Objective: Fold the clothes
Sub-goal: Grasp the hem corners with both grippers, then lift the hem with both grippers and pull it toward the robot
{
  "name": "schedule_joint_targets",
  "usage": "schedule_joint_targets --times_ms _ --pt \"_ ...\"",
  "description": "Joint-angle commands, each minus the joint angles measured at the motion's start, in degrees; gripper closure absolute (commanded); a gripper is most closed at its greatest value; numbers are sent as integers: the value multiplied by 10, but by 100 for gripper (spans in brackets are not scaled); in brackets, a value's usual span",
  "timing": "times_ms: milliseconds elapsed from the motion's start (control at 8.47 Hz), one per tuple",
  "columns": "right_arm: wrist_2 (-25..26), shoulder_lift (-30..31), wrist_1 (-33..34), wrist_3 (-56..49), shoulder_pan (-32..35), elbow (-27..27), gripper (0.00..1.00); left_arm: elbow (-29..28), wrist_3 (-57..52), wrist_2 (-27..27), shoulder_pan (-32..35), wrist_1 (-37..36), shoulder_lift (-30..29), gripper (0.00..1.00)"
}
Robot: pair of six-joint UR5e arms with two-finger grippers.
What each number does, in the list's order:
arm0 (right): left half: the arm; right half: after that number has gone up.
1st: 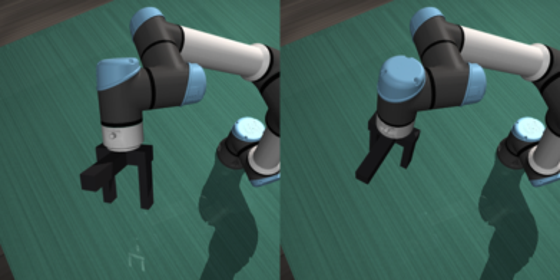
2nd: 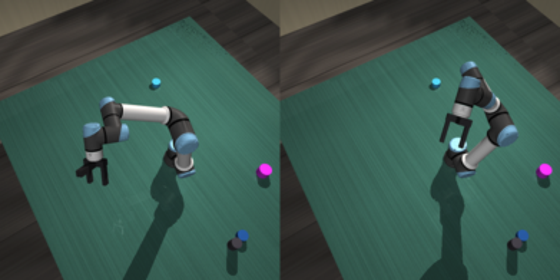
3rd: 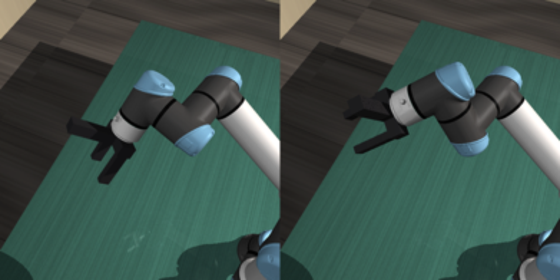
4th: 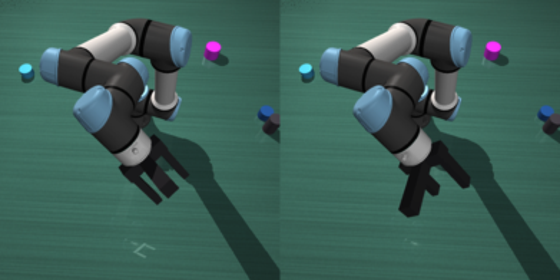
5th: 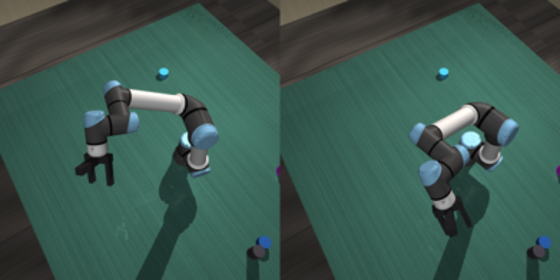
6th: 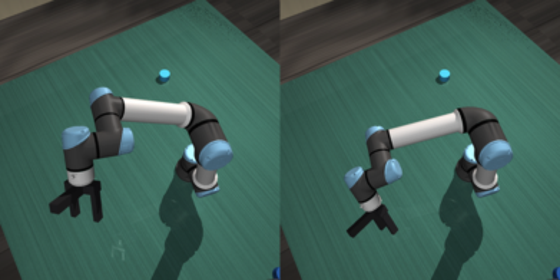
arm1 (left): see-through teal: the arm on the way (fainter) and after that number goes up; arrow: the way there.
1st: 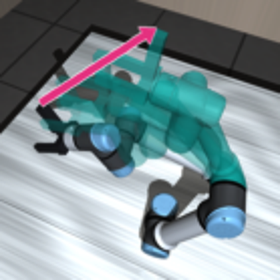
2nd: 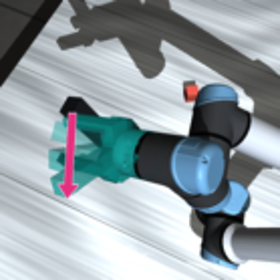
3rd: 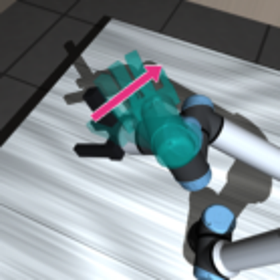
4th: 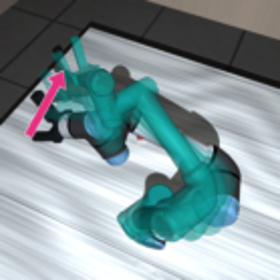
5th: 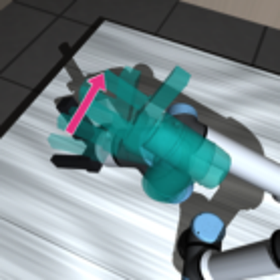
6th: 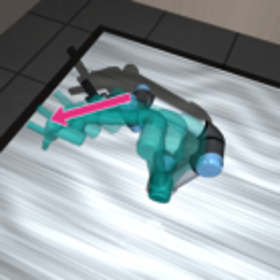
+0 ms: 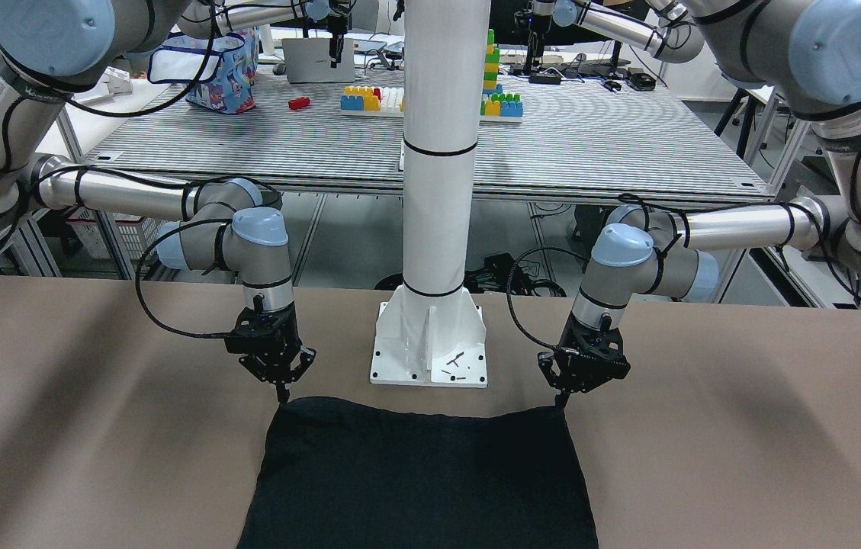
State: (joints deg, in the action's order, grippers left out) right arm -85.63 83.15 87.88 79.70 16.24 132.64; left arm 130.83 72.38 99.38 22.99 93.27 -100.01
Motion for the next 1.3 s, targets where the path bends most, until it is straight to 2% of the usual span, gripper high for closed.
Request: schedule_joint_targets --times_ms 0,118,236,354,472,709,827,1063,1181 --pt "-111 -33 24 -70 105 21 100 0 -91 125 117 -203 -161 100" --pt "-145 -33 29 -89 127 31 100 1 -114 134 124 -255 -200 100" --pt "-177 -31 59 -89 131 56 100 8 -116 160 128 -269 -217 100" --pt "-190 -30 96 -89 116 100 100 34 -116 200 129 -271 -209 100" --pt "-192 -23 125 -89 61 143 100 76 -116 236 116 -269 -166 100" --pt "-192 -17 161 -82 -40 169 100 178 -109 248 11 -270 -80 100" --pt "-192 -9 172 -75 -77 183 100 203 -101 248 -28 -270 -55 100" --pt "-192 -8 230 -32 -138 246 100 207 -83 247 -59 -270 -51 100" --pt "-185 -10 236 -31 -134 247 100 203 -83 241 -50 -270 -55 100"
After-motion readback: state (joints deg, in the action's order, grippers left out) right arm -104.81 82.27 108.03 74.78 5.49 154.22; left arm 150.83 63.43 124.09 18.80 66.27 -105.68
